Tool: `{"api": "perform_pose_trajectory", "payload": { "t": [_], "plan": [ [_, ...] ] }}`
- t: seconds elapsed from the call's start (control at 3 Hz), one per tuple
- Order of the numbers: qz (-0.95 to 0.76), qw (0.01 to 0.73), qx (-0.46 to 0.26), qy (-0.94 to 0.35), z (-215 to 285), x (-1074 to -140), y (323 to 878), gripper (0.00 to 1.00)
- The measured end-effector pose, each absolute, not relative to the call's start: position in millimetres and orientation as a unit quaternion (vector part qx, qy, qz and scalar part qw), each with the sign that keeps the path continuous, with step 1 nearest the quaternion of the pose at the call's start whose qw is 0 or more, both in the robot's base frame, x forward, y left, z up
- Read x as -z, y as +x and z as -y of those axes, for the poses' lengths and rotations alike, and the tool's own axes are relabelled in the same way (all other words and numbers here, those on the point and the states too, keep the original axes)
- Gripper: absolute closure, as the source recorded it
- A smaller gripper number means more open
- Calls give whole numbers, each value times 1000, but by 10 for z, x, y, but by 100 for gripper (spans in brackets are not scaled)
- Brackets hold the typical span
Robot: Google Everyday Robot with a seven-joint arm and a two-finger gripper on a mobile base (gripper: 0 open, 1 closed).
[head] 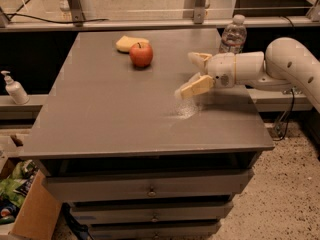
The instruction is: Move apple near sponge
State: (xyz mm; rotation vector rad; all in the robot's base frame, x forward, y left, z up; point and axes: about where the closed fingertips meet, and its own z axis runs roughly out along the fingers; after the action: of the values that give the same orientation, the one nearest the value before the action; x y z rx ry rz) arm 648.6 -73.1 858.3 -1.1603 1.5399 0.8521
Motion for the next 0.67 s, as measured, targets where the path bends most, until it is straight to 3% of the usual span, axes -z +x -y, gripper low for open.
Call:
{"api": "perform_pose_trajectory", "payload": {
  "t": [0.67],
  "plan": [
    [-582, 416, -449, -536, 755, -8486, 6186, 0]
  ]
}}
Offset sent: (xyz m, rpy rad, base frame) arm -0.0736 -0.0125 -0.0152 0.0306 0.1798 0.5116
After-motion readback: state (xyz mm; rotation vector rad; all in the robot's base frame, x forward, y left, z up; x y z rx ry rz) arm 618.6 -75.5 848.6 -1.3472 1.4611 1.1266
